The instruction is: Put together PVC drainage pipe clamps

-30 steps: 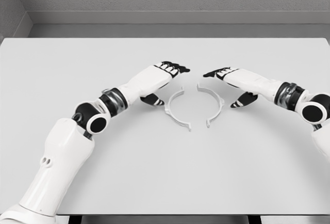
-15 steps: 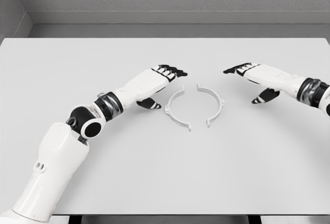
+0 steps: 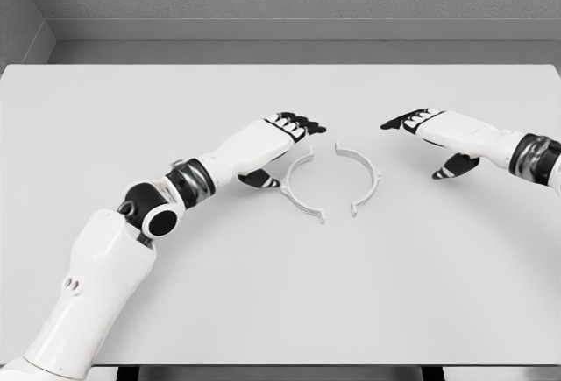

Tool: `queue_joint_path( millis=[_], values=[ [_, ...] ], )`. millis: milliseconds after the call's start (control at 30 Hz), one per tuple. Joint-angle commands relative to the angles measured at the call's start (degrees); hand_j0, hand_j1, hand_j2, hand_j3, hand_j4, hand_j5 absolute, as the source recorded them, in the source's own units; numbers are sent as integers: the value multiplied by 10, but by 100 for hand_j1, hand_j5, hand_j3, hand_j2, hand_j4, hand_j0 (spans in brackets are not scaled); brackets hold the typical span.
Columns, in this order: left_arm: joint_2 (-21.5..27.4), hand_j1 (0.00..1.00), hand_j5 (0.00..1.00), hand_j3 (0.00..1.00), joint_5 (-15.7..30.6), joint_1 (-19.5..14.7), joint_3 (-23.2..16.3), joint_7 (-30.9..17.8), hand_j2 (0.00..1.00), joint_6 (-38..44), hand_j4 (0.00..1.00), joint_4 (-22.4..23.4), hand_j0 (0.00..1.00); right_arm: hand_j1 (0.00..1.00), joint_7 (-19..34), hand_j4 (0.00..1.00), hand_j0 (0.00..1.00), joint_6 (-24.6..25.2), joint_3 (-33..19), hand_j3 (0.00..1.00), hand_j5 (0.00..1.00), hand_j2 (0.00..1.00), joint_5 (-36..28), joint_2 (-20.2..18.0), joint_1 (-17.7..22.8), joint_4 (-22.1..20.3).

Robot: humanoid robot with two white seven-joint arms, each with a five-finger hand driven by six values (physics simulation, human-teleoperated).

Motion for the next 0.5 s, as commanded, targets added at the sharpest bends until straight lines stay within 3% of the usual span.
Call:
queue_joint_path(
  millis=[0, 467],
  values=[
    [0, 100, 100, 100, 3, 0, -5, 0, 100, 1, 100, 0, 100, 100, 0, 100, 100, 1, 0, 100, 100, 100, -3, -6, 0, -11],
    [-19, 100, 100, 100, 1, -2, -19, 0, 100, 9, 100, 0, 100, 100, 0, 100, 100, 0, -3, 100, 100, 100, -4, -12, 8, -23]
  ],
)
